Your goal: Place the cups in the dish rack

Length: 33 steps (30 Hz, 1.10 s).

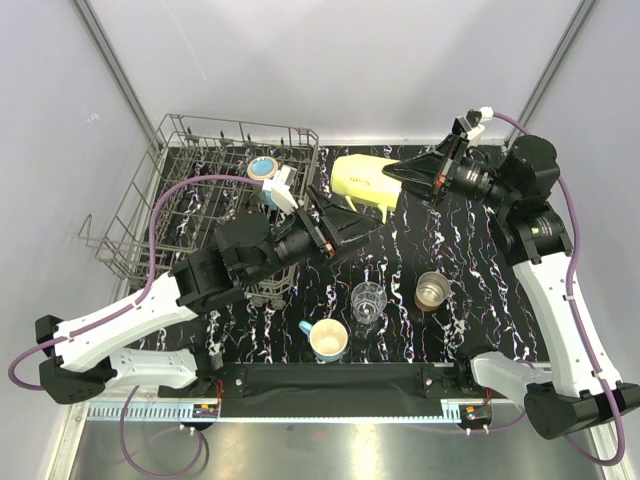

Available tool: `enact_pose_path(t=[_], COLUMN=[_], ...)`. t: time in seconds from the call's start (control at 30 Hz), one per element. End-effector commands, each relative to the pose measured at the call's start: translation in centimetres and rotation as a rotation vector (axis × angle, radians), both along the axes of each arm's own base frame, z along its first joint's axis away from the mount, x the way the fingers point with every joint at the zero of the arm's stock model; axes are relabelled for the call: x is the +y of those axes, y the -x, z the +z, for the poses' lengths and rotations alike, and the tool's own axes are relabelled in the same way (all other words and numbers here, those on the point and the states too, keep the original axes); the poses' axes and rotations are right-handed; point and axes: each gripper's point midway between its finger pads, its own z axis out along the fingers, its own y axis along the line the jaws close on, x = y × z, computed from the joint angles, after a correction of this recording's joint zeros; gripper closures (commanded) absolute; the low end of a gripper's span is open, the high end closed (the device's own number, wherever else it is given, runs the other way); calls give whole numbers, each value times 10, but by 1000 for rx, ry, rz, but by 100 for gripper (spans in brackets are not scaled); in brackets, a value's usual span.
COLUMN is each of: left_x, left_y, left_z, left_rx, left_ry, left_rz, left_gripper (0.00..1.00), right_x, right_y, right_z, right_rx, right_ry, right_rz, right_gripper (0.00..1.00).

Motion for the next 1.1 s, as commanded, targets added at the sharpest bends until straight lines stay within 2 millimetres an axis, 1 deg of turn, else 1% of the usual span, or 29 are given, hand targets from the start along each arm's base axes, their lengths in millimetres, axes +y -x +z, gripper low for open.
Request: enact_pose_path(t=[0.0,0.1,0.2,0.27,0.3,0.5,0.53,0.57,0.67,0.7,0.77,0.8,0.87,0.9,1.03,1.07], left_x=[11,12,16,13,15,1,-6,-7,-16,-17,-17,-17,-15,-13,-4,-1], left_y=[-8,-12,-15,-18,-18,-18,-18,-18,-18,-18,-19,-21,-21,-23,-27,-28], left_z=[40,40,53,54,63,70,65,69,67,67,65,65,68,66,60,62], left_rx=[-33,-20,-37,-43,-56,-53,-46,-45,-37,-34,-30,-31,-39,-39,-41,-42], left_ry=[108,111,144,130,138,145,129,135,122,124,123,122,126,116,78,73], left_rz=[74,96,119,129,129,100,85,78,58,58,62,70,75,90,133,144], left_gripper=[12,13,17,20,21,29,30,32,37,46,57,67,92,100,100,100], right_x=[-1,-2,-2,-1,-1,0,0,-1,0,0,1,2,4,5,7,8], right_y=[40,45,48,49,49,55,56,57,60,60,62,62,62,61,59,58], right_z=[50,53,52,51,51,51,51,52,53,55,55,54,51,49,41,38], right_rx=[-178,-186,-184,-181,-178,-173,-173,-173,-171,-177,-174,-171,-159,-151,-132,-146], right_ry=[-88,-94,-93,-92,-92,-94,-94,-96,-102,-105,-104,-103,-99,-98,-70,-52], right_rz=[75,77,86,91,94,113,113,114,126,130,140,146,156,158,159,155], right_gripper=[100,100,100,100,100,100,100,100,100,100,100,100,100,100,100,98])
